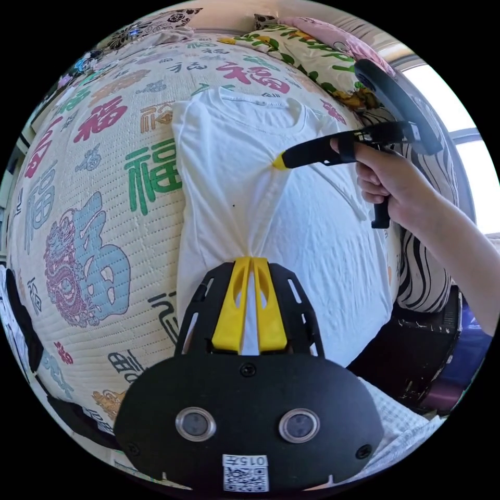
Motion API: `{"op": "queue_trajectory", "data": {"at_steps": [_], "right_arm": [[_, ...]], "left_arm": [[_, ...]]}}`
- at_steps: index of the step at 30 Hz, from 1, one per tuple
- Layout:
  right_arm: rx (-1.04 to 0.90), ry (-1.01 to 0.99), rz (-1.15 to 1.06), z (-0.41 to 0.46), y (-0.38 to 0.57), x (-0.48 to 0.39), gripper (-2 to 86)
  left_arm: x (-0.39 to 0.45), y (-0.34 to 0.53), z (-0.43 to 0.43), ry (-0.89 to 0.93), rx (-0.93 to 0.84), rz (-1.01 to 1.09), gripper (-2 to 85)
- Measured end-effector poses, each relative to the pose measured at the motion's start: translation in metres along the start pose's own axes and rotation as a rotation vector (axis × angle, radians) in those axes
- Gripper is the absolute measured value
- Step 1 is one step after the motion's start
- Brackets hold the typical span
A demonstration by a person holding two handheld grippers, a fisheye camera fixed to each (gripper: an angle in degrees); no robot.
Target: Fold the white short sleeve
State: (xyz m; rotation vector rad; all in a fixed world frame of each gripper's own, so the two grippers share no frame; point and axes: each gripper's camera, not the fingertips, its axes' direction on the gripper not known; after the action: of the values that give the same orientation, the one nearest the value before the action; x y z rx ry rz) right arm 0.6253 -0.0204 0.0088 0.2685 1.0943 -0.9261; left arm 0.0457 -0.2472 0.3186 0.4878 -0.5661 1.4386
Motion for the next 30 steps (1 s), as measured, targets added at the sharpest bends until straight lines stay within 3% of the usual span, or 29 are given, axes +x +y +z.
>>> {"op": "queue_trajectory", "data": {"at_steps": [4, 10, 13, 18, 20, 22, 30], "right_arm": [[0.101, 0.014, -0.009, -0.040, 0.016, 0.023, 2.1], [0.151, 0.203, -0.028, -0.090, 0.011, 0.094, 8.0], [0.079, 0.226, -0.017, -0.088, -0.006, 0.129, 9.5], [-0.080, 0.186, 0.026, -0.065, -0.020, 0.165, 5.4], [-0.097, 0.190, -0.006, -0.065, -0.016, 0.174, 0.4], [-0.095, 0.155, -0.011, -0.072, -0.009, 0.181, -0.4], [0.084, 0.051, -0.136, -0.150, 0.111, 0.182, -1.0]], "left_arm": [[-0.015, -0.011, -0.034, 0.073, 0.106, 0.028, 7.2], [-0.067, -0.095, -0.070, -0.045, 0.252, 0.065, 11.1], [-0.088, -0.143, -0.057, 0.028, 0.238, 0.067, 11.6], [-0.095, -0.186, -0.003, 0.094, 0.015, 0.083, 7.7], [-0.094, -0.188, -0.002, 0.030, -0.004, 0.099, 2.5], [-0.095, -0.187, -0.009, 0.085, -0.019, 0.100, 0.7], [-0.035, -0.060, -0.101, 0.037, 0.225, 0.347, -0.4]]}}
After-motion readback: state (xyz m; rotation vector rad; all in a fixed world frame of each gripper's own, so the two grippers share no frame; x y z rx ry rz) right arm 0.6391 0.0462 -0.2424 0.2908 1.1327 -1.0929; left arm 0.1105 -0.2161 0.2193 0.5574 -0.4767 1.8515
